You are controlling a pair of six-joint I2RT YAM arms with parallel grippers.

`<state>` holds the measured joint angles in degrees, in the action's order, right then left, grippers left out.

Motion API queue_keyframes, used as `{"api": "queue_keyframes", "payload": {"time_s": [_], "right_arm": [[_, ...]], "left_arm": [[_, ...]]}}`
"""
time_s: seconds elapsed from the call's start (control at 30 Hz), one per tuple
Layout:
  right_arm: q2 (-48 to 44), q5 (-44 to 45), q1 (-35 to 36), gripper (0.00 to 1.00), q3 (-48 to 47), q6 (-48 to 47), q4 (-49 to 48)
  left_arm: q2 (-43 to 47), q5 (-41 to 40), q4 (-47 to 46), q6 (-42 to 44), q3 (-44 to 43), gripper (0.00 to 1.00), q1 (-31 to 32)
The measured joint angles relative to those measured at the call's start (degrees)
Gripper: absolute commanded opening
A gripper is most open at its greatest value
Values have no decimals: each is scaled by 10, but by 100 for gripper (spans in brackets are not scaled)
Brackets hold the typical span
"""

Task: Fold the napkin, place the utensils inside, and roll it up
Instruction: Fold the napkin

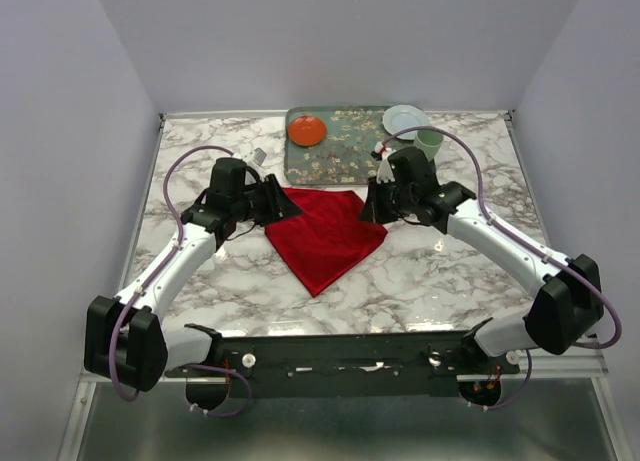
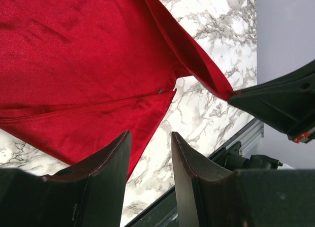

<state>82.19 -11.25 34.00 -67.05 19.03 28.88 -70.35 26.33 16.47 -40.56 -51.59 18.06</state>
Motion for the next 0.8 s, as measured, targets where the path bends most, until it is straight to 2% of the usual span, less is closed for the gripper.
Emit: {"api": "queue_keyframes", "payload": {"time_s": [0.33, 0.8], "right_arm": [[-4, -34, 41, 3, 1, 66, -34], [35, -23, 110, 5, 2, 140, -69]], "left_arm": [[2, -1, 0, -3, 5, 47, 0], [8, -8, -1, -5, 15, 47, 0]]}}
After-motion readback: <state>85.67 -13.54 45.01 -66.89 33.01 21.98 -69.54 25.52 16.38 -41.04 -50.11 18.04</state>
